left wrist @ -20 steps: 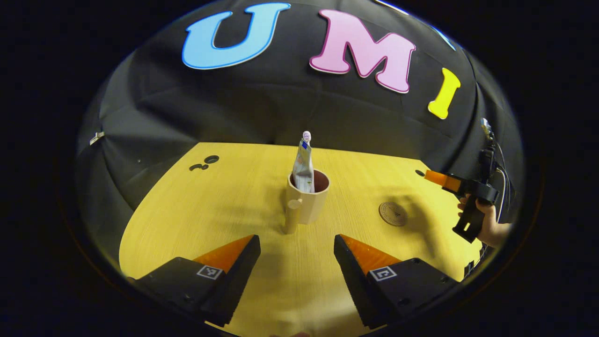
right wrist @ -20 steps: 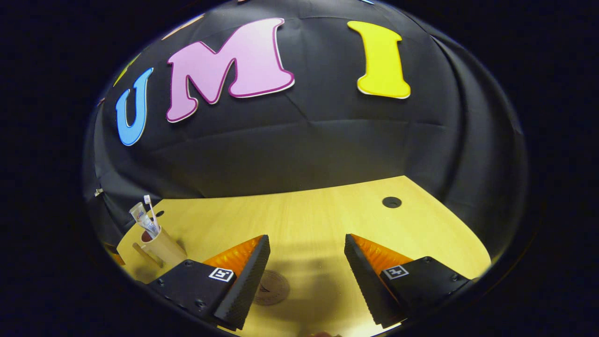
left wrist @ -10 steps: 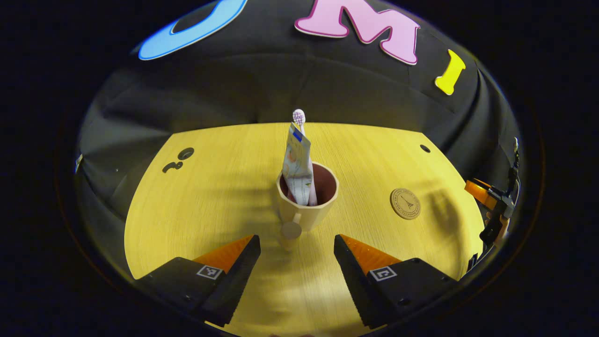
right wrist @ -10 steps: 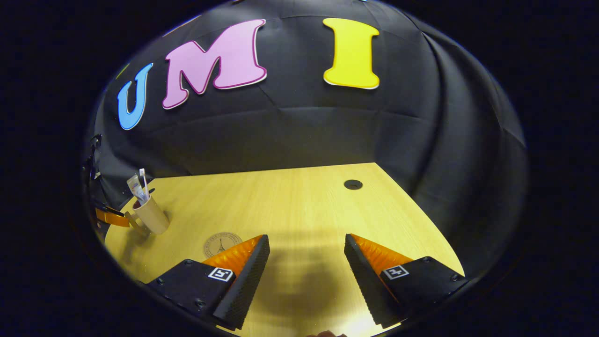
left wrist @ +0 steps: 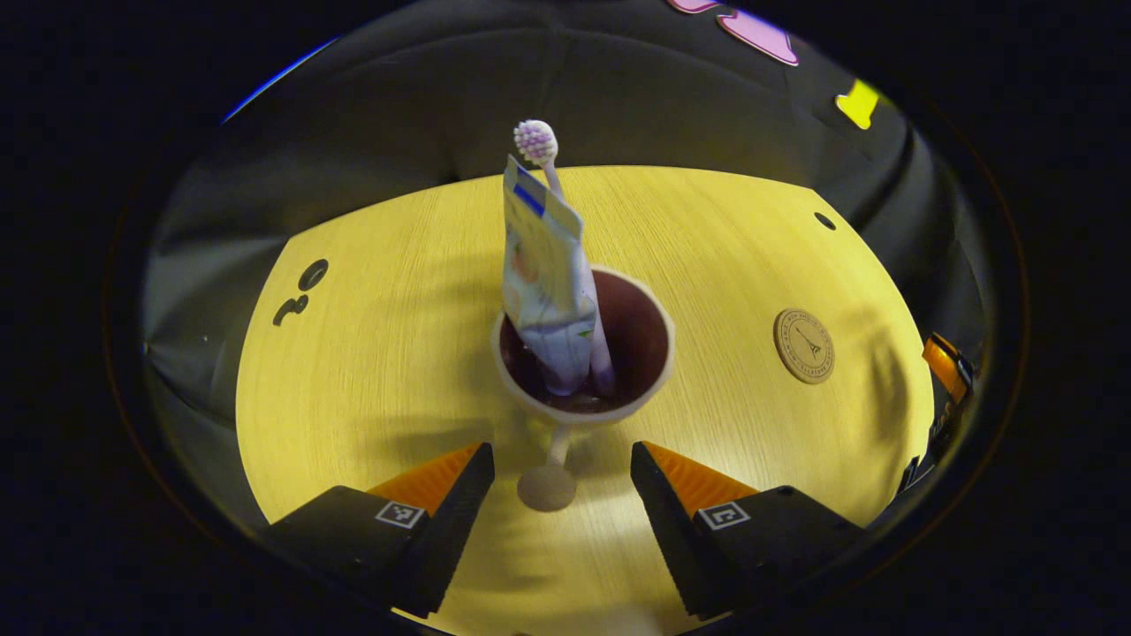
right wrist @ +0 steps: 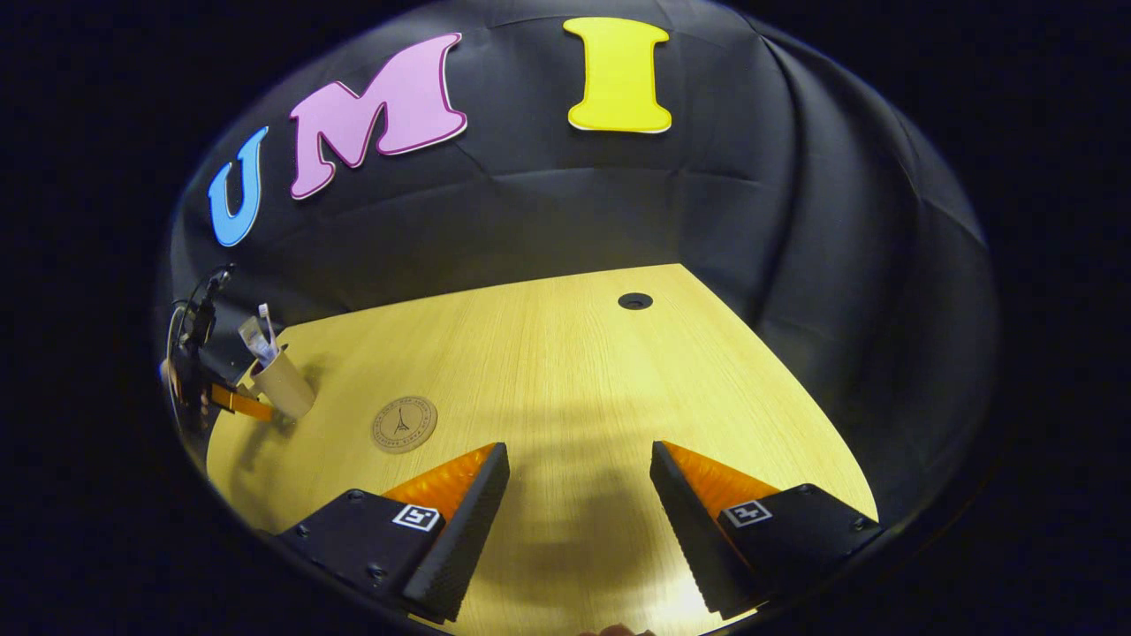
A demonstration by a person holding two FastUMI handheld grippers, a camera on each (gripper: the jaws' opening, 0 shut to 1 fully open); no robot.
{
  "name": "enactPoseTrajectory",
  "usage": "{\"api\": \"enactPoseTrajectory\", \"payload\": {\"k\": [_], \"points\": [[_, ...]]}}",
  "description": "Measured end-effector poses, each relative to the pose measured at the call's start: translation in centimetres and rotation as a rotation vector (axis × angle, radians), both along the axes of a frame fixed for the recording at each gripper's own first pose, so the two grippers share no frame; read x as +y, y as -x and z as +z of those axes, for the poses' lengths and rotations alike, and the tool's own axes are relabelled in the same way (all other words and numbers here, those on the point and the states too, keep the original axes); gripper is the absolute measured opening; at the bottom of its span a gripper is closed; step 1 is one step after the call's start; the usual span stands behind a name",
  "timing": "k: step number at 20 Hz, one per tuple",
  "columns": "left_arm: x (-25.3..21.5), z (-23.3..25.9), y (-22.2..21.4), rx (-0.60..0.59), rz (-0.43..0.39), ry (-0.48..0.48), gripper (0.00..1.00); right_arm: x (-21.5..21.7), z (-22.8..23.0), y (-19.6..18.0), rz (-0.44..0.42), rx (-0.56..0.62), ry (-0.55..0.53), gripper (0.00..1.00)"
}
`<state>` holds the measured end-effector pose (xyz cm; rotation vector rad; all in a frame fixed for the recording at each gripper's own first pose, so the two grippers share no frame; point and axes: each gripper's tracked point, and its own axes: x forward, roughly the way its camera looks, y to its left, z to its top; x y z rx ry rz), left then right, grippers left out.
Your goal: Put the toothbrush and toothpaste on the desktop into the cup, then pick up the cup and place it on the coaster on the desktop.
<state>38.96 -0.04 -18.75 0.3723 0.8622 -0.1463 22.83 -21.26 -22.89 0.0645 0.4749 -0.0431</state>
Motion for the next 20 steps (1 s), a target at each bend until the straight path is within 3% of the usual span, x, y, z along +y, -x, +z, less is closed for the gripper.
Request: {"api": "enactPoseTrajectory", "payload": {"k": [3, 7, 9, 10, 12, 13, 15, 19, 20], "points": [[0.4, 0.2, -0.9, 0.026, -0.019, -0.066, 0.91, 0.7, -1.0, 0.6, 0.02, 0.025, -0.016, 0.99], [0.1, -0.2, -0.8, 0.085, -0.043, -0.107, 0.77, 1.3, -2.1, 1.5, 0.022, 0.058, -0.035, 0.99], [-0.2, -0.3, -0.6, 0.099, -0.043, -0.1, 0.65, 1.3, -2.4, 2.0, 0.008, 0.069, -0.048, 0.99], [-0.2, -0.5, -0.7, 0.099, -0.038, -0.097, 0.52, 1.2, -2.6, 2.3, -0.006, 0.076, -0.062, 0.99], [-0.2, -0.7, -0.6, 0.093, -0.023, -0.099, 0.48, 1.1, -2.5, 3.0, -0.054, 0.087, -0.114, 0.99], [-0.6, -0.6, -0.5, 0.084, -0.014, -0.091, 0.31, 0.9, -2.3, 3.4, -0.084, 0.084, -0.138, 0.99], [-1.0, -0.8, -0.4, 0.064, 0.007, -0.064, 0.34, 0.4, -1.5, 3.8, -0.138, 0.069, -0.167, 0.99], [-1.0, -0.7, -0.2, 0.016, 0.055, -0.011, 0.31, -1.2, -0.8, 4.7, -0.197, 0.057, -0.183, 0.99], [-0.9, -0.7, 0.0, 0.007, 0.065, 0.002, 0.25, -1.3, -0.6, 4.7, -0.2, 0.054, -0.182, 0.99]]}}
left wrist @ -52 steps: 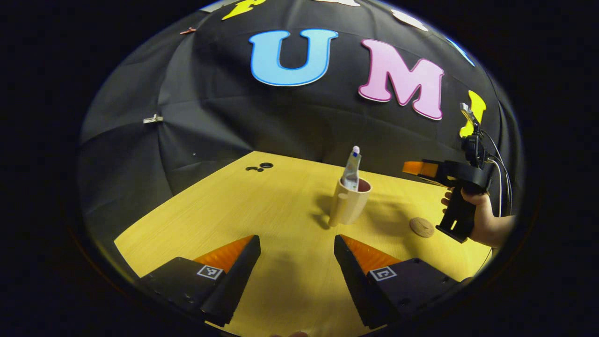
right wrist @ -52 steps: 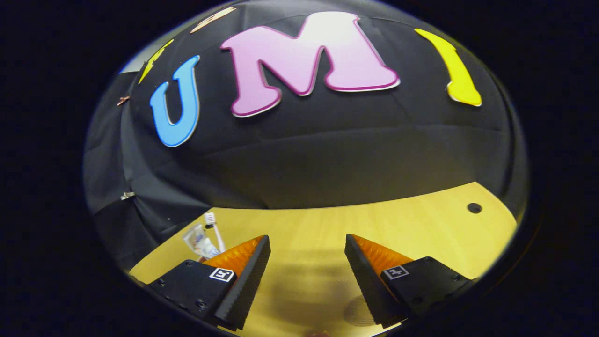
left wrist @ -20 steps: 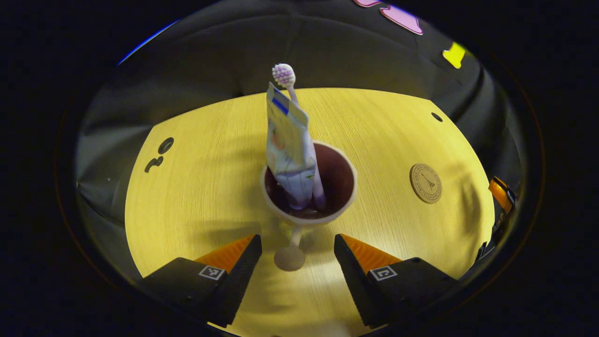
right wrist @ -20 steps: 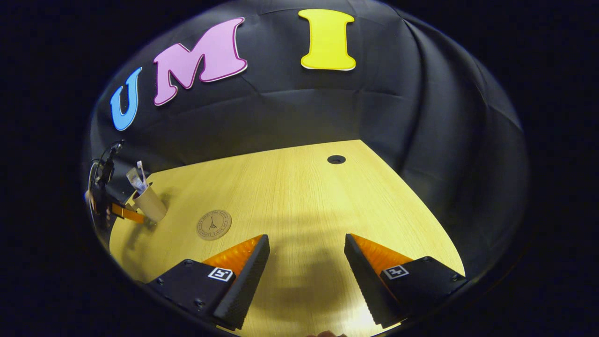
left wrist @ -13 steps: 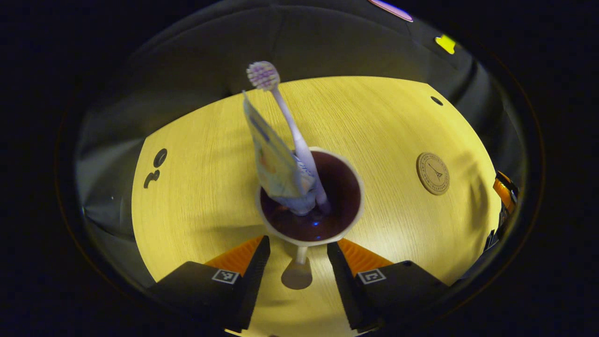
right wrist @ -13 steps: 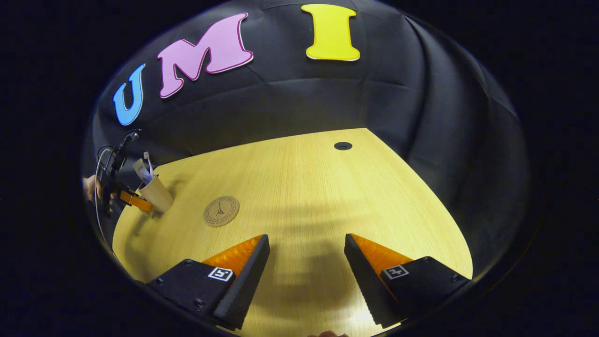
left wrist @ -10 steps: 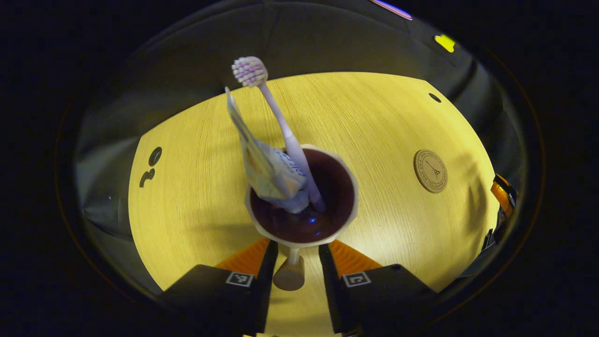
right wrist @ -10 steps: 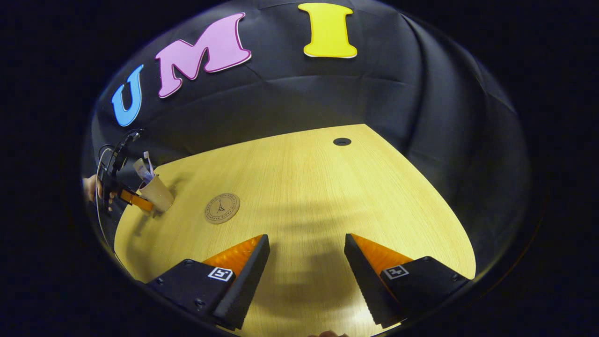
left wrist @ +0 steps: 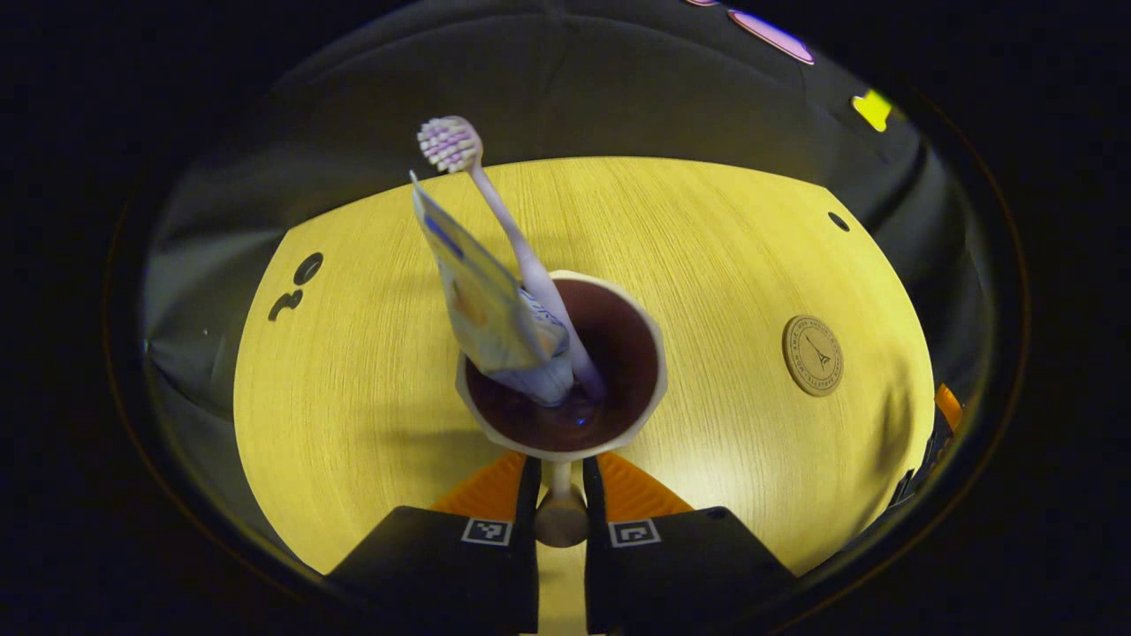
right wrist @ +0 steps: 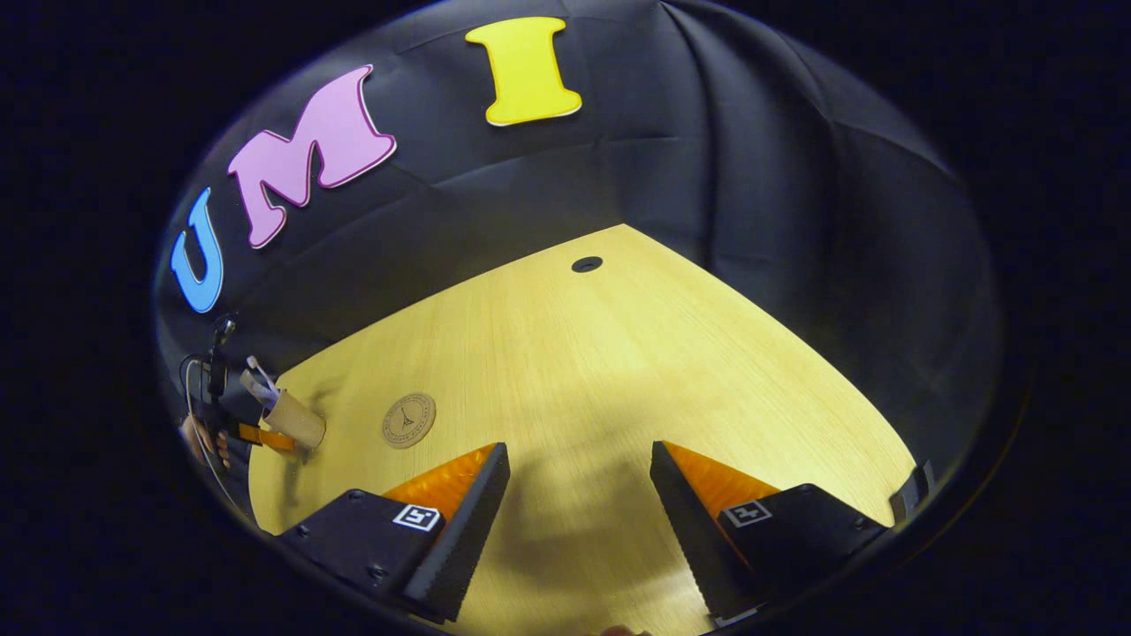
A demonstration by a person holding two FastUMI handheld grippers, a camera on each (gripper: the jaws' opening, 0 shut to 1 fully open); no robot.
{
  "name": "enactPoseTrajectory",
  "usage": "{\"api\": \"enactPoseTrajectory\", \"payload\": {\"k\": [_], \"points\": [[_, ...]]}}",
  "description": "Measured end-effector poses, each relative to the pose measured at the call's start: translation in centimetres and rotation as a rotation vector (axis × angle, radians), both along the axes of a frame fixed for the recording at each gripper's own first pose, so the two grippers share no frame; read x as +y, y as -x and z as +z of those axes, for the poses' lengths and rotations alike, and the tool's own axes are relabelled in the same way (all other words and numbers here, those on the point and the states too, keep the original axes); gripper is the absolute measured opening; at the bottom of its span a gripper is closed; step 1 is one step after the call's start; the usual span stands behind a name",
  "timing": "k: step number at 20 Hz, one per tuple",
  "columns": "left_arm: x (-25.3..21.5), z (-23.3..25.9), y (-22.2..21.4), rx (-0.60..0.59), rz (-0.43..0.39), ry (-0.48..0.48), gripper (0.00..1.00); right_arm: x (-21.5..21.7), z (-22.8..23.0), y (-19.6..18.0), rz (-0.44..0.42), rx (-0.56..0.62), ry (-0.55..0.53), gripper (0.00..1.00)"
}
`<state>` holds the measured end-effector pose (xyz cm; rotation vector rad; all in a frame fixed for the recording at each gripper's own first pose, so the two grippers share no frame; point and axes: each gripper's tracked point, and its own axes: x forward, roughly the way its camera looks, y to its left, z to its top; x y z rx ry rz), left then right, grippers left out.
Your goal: Put the toothbrush and toothpaste on the desktop into the cup, then pick up the cup and place it on the coaster on the desktop.
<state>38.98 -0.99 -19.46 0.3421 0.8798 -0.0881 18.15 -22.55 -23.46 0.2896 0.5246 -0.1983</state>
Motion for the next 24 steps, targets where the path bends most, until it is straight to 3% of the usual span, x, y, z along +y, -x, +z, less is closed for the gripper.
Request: {"api": "enactPoseTrajectory", "payload": {"k": [3, 4, 5, 13, 24], "points": [[-0.6, -0.1, 0.5, -0.015, 0.016, 0.026, 0.29, -0.6, 0.5, 0.2, -0.001, 0.001, 0.017, 0.99], [-0.9, 0.1, 0.6, -0.024, 0.011, 0.026, 0.19, -0.9, 0.7, 0.5, 0.003, -0.002, 0.026, 0.99], [-1.5, 0.6, 0.7, -0.038, -0.004, 0.026, 0.24, -1.2, 1.0, 0.9, 0.01, -0.007, 0.038, 0.99], [-9.4, 3.5, 1.2, -0.104, -0.176, 0.023, 0.24, 0.0, 1.1, 2.0, 0.053, -0.013, 0.045, 0.99], [-20.8, -2.3, 2.0, 0.034, -0.402, -0.045, 0.24, 2.3, 2.0, 1.5, 0.088, -0.052, 0.027, 0.99]]}}
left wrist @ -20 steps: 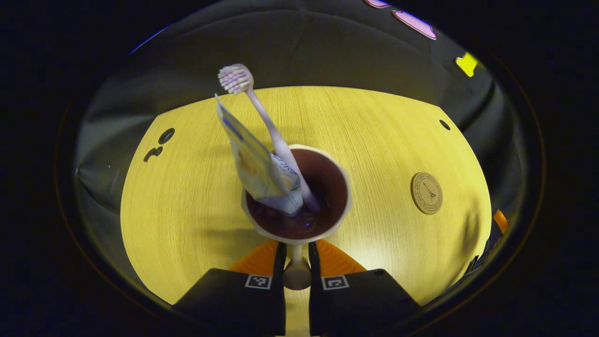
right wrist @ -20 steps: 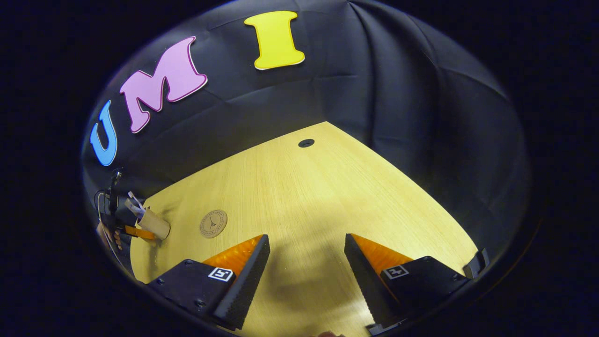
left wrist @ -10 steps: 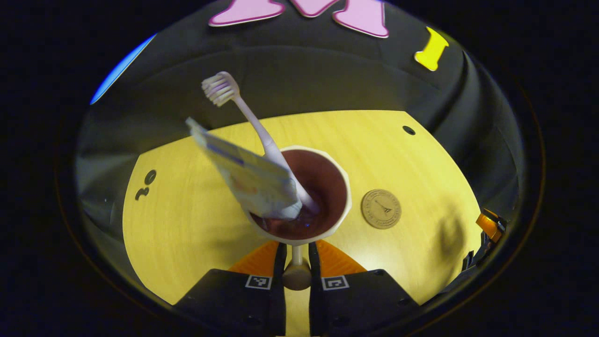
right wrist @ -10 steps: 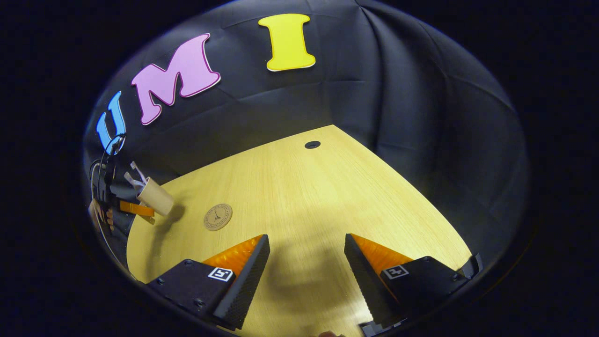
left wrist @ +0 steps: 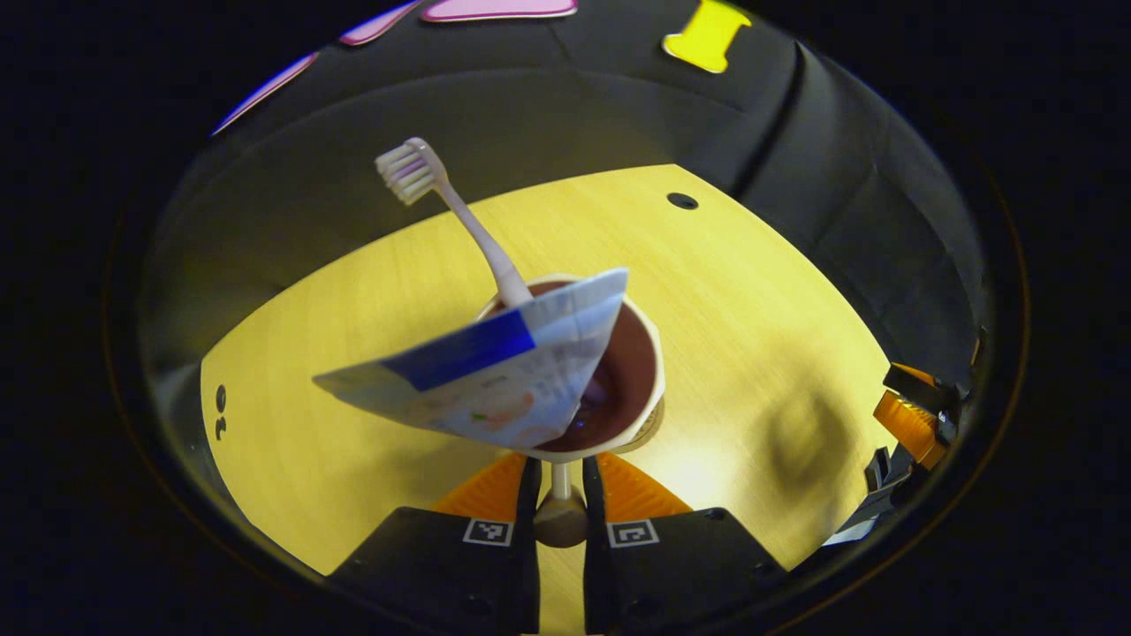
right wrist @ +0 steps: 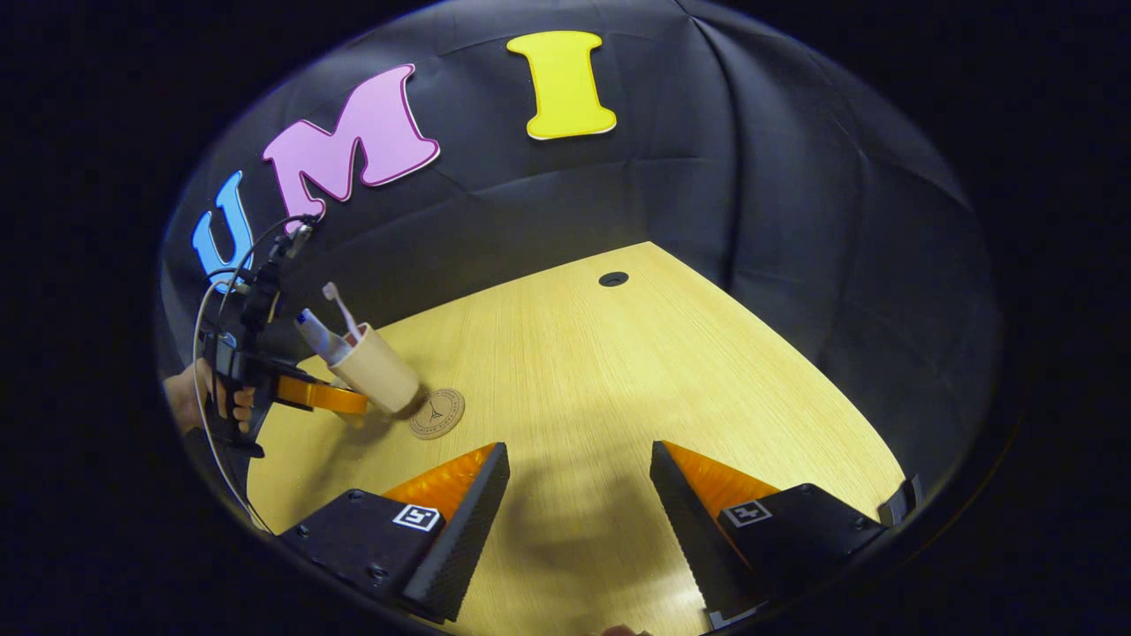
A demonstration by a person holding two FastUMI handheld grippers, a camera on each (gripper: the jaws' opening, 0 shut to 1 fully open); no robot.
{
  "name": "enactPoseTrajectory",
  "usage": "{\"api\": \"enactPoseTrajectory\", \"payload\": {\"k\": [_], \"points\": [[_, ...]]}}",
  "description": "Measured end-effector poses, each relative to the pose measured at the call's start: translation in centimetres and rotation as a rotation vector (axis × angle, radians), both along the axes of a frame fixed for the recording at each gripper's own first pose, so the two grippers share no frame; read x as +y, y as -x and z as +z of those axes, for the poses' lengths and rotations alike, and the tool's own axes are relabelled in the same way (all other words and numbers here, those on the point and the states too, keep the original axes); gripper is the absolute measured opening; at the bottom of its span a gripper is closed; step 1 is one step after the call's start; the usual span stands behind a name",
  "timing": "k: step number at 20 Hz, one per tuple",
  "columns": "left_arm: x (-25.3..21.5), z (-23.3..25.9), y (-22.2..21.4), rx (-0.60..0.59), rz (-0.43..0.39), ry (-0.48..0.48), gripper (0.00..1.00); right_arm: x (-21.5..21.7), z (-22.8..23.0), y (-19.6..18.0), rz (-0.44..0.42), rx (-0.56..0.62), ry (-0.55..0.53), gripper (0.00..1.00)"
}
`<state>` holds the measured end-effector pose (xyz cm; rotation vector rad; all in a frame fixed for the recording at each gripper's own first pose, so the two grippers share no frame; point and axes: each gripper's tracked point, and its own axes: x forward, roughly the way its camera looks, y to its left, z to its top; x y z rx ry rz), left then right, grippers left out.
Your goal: Put the toothbrush and toothpaste on the desktop into the cup, then pick up the cup and place it on the coaster on the desktop.
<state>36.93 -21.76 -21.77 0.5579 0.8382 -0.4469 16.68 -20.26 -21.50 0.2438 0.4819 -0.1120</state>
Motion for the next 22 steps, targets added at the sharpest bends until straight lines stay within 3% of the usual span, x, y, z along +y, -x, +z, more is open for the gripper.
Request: {"api": "enactPoseTrajectory", "payload": {"k": [4, 5, 6, 12, 13, 14, 17, 20, 22], "points": [[-1.2, -1.3, 0.2, 0.008, -0.03, -0.048, 0.24, -0.6, -0.1, 0.2, -0.025, -0.009, -0.004, 0.99], [-1.4, -1.6, 0.3, 0.016, -0.029, -0.051, 0.19, -0.6, -0.1, 0.2, -0.032, -0.01, -0.019, 0.99], [-1.6, -1.8, 0.3, 0.026, -0.025, -0.053, 0.24, -0.7, -0.3, 0.1, -0.04, -0.01, -0.031, 0.99], [-1.6, -2.3, 0.3, 0.025, -0.012, -0.085, 0.25, -0.6, -0.7, 0.3, -0.026, -0.007, -0.041, 0.99], [-1.8, -2.4, 0.4, 0.032, -0.012, -0.084, 0.21, -0.5, -0.8, 0.3, -0.027, -0.002, -0.05, 0.99], [-1.9, -2.6, 0.5, 0.042, -0.012, -0.089, 0.27, -0.5, -0.9, 0.3, -0.031, -0.001, -0.06, 0.99], [-2.2, -2.2, 0.5, 0.012, -0.022, -0.109, 0.3, -0.5, -1.2, 0.5, -0.045, 0.002, -0.068, 0.99], [-2.6, -0.8, 1.0, -0.025, -0.008, -0.071, 0.67, -0.1, -1.0, 0.9, -0.042, 0.001, -0.061, 0.99], [-1.9, 0.4, 1.6, -0.072, 0.004, -0.048, 1.0, 0.3, -0.5, 1.1, -0.034, -0.006, -0.049, 0.99]]}}
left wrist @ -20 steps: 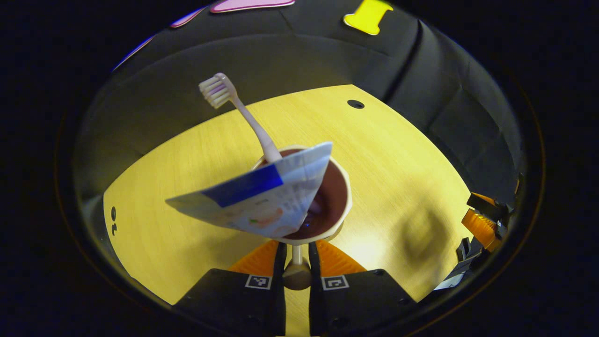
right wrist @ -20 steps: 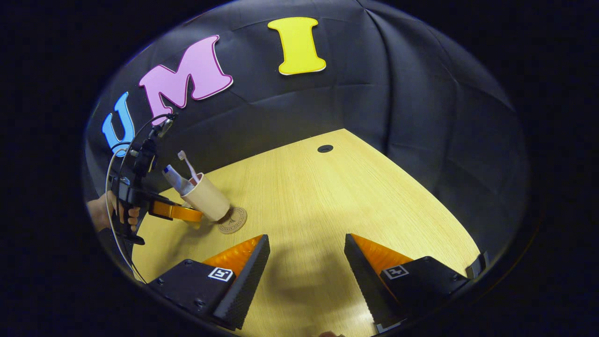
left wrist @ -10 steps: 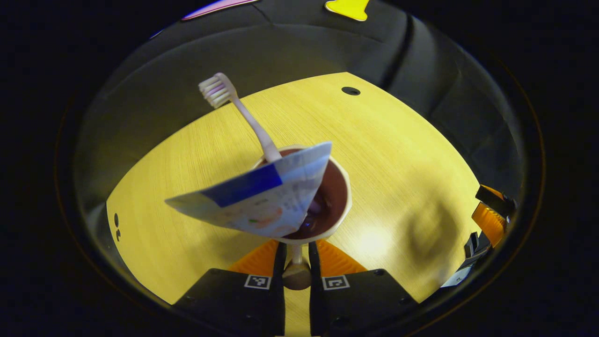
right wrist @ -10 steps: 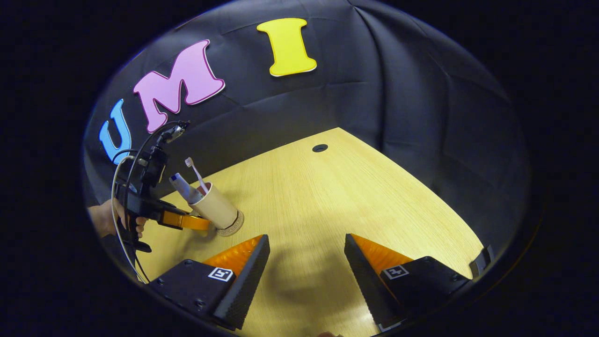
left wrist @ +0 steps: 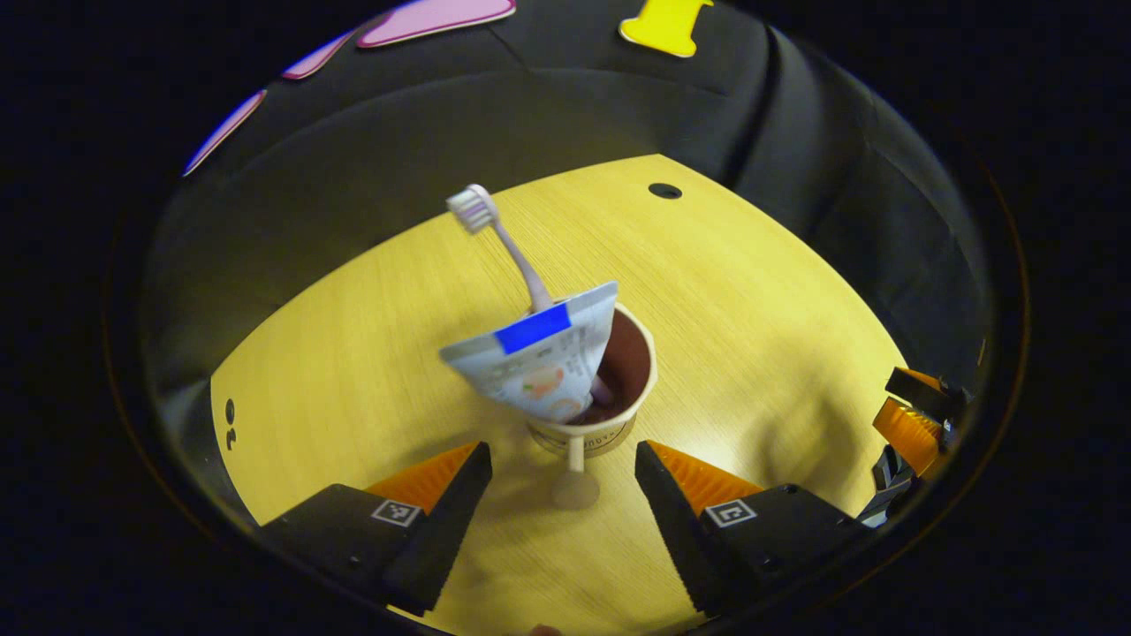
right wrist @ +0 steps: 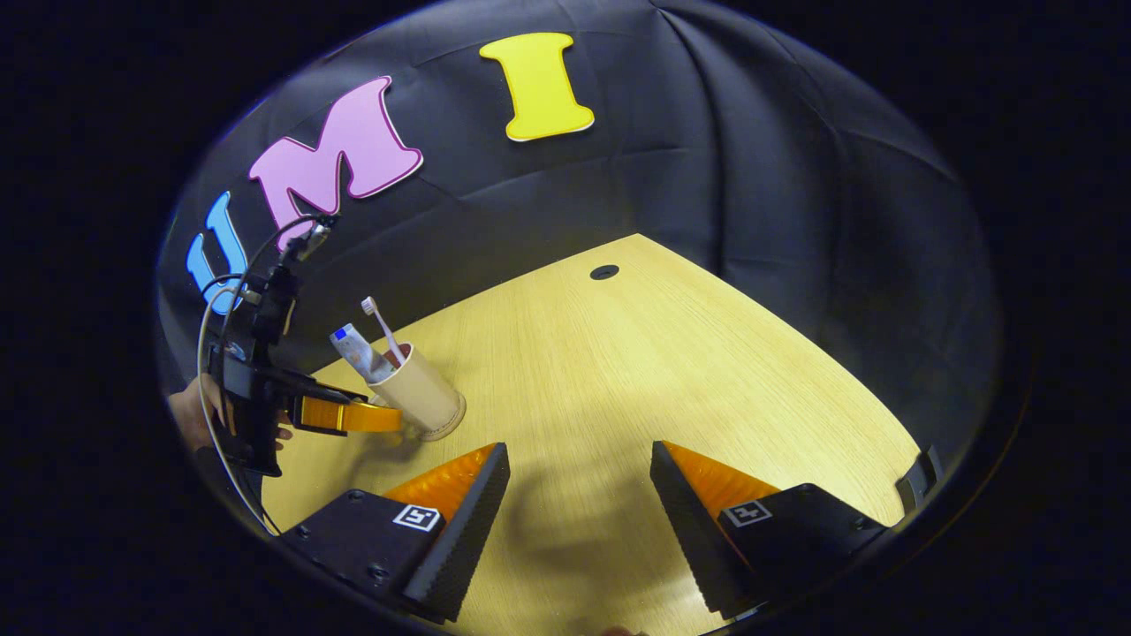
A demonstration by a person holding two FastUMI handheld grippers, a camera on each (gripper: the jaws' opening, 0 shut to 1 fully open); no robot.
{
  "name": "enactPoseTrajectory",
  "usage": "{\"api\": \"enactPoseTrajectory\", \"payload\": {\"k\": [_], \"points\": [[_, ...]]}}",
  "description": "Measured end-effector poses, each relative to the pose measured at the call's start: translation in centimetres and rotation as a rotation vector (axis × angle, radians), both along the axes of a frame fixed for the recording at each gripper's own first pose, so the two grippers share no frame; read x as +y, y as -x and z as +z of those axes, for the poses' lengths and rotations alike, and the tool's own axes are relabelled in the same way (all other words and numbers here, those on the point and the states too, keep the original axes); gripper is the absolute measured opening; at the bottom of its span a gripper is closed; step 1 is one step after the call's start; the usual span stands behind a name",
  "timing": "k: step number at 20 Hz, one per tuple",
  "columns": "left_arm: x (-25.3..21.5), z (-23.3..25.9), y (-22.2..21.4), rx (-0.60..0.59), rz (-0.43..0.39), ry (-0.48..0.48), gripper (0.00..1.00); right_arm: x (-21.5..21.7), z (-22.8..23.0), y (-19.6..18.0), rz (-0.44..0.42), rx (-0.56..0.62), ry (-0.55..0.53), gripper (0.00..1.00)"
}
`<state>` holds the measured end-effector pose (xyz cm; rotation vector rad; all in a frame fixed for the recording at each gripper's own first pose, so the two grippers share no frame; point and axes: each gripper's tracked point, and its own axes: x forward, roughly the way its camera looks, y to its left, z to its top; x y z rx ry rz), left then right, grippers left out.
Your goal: Put the toothbrush and toothpaste on the desktop into the cup, then pick up the cup and place it on the coaster on the desktop.
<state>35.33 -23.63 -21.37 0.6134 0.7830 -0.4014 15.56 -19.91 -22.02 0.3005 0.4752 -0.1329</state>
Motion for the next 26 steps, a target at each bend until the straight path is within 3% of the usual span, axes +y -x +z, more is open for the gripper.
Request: {"api": "enactPoseTrajectory", "payload": {"k": [9, 15, 19, 26], "points": [[6.4, 8.0, 8.3, -0.29, 0.024, 0.185, 0.98, 3.7, 4.6, 3.0, 0.085, -0.031, 0.044, 0.99], [9.9, 14.8, 18.8, -0.54, 0.05, 0.378, 0.98, 5.8, 10.2, 7.0, 0.136, -0.132, 0.18, 0.99], [10.9, 16.4, 23.9, -0.645, 0.062, 0.478, 0.98, 7.9, 13.2, 10.3, 0.11, -0.196, 0.185, 0.99], [12.6, 20.7, 28.1, -0.78, -0.026, 0.544, 0.98, 10.6, 16.9, 14.2, 0.129, -0.267, 0.24, 0.99]]}}
